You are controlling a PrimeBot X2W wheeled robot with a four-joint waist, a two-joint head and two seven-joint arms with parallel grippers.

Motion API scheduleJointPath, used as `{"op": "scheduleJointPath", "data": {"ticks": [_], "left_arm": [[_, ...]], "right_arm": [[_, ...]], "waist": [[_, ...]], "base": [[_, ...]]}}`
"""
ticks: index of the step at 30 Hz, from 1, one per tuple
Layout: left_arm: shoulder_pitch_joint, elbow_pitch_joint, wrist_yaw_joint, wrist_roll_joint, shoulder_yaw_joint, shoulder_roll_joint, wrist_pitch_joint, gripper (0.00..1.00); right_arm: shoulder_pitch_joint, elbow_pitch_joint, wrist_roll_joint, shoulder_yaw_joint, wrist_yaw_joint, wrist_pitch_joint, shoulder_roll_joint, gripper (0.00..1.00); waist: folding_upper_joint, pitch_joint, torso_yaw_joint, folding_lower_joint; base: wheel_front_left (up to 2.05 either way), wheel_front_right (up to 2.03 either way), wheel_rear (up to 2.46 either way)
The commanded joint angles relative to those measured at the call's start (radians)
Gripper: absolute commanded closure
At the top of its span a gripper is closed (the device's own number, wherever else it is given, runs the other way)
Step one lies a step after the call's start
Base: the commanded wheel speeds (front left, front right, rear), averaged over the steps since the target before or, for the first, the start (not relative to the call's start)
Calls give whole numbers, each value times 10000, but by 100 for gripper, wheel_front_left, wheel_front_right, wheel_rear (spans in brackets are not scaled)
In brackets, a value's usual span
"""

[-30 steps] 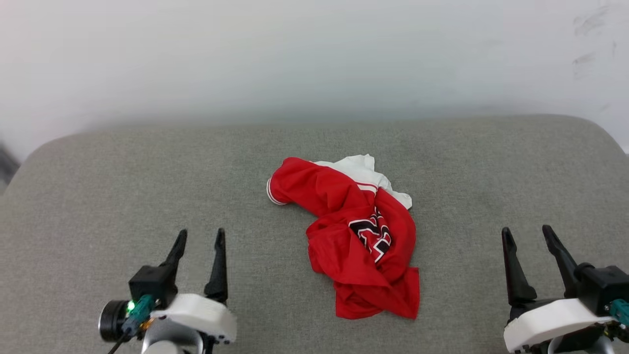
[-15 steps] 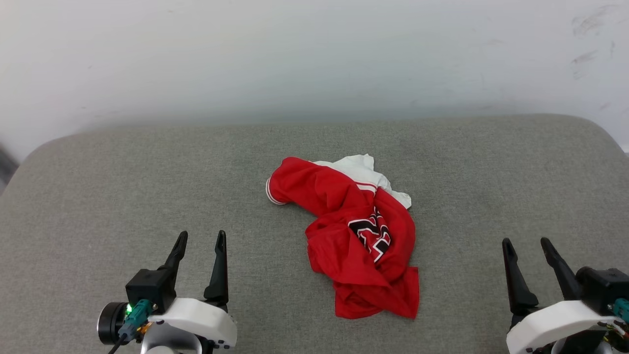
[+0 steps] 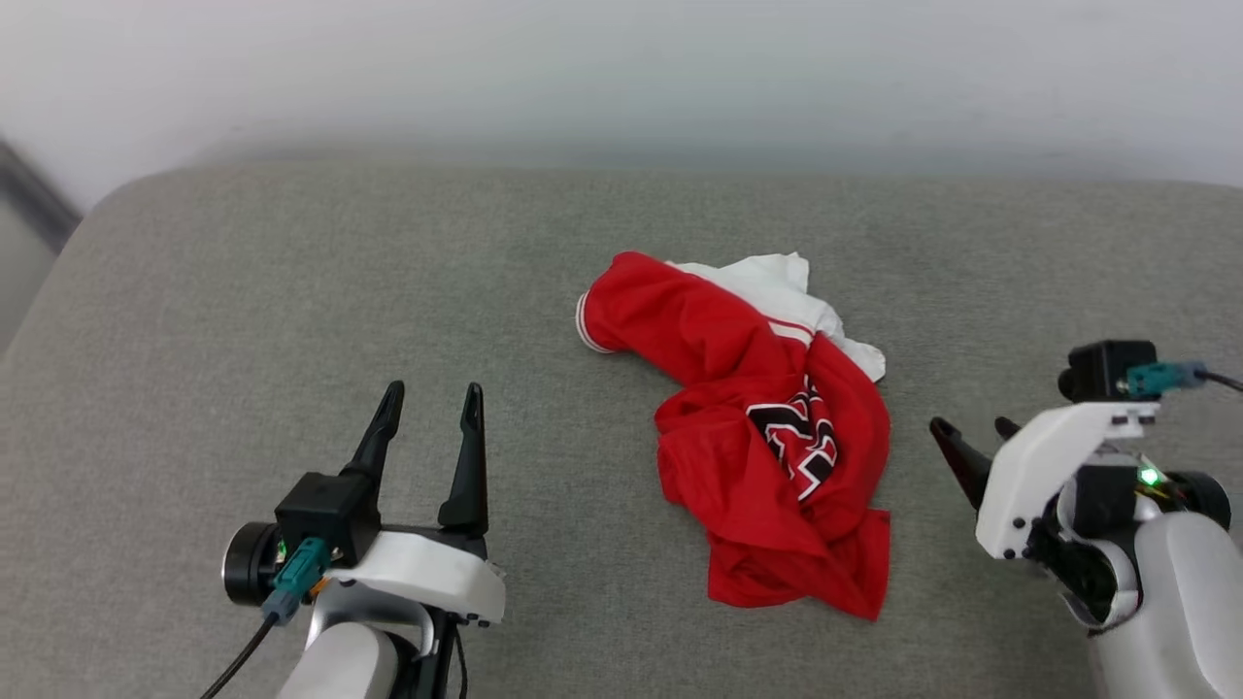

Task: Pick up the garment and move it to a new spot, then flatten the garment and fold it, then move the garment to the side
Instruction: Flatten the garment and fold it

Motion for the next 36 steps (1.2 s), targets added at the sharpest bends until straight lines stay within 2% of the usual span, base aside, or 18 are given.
{"op": "scheduleJointPath", "data": {"ticks": [1,6,10,14,15,16,17,21,27,31,36], "left_arm": [[-211,16,-34,45,-42,-55,-55,0],[-762,192,-226,226,-264,-242,-122,0],[-1083,347,-335,298,-318,-411,-155,0],[-1196,483,-412,355,-267,-540,-187,0],[-1185,513,-409,355,-236,-562,-193,0],[-1162,547,-407,362,-214,-589,-197,0],[-1123,559,-403,368,-180,-607,-200,0],[-894,614,-395,450,-31,-546,-205,0],[-443,625,-302,451,246,-402,-197,0],[-139,671,-314,370,264,-353,-193,0],[297,646,-258,251,310,-224,-93,0]], "right_arm": [[-386,241,121,186,0,376,-125,0],[-1600,1459,573,843,-1,1640,-554,0],[-2166,2408,769,1357,-1,2026,-794,0],[-2218,3546,1093,1730,-1,2342,-738,0],[-2165,3811,1163,1835,-1,2445,-694,31],[-2136,3985,1258,1946,0,2488,-662,76],[-2140,4059,1361,2046,0,2424,-621,100],[-2317,3531,1625,2340,-1,1714,-924,100],[-1713,1694,1429,2416,-1,641,-1457,100],[-197,148,1210,1882,-1,689,-1469,100],[2588,-1311,900,1469,-1,1618,-761,100]], "waist": [[-1,475,486,0],[-1,1011,1126,0],[-1,1288,1467,0],[-1,1367,1550,0],[-1,1363,1544,0],[-1,1346,1525,0],[-1,1318,1485,0],[-1,1094,1212,0],[-1,464,576,0],[-1,-23,318,0],[-1,-462,24,0]], "base": [[0,0,0],[0,0,0],[0,0,0],[0,0,0],[0,0,0],[0,0,0],[0,0,0],[0,0,0],[0,0,0],[0,0,0],[0,0,0]]}}
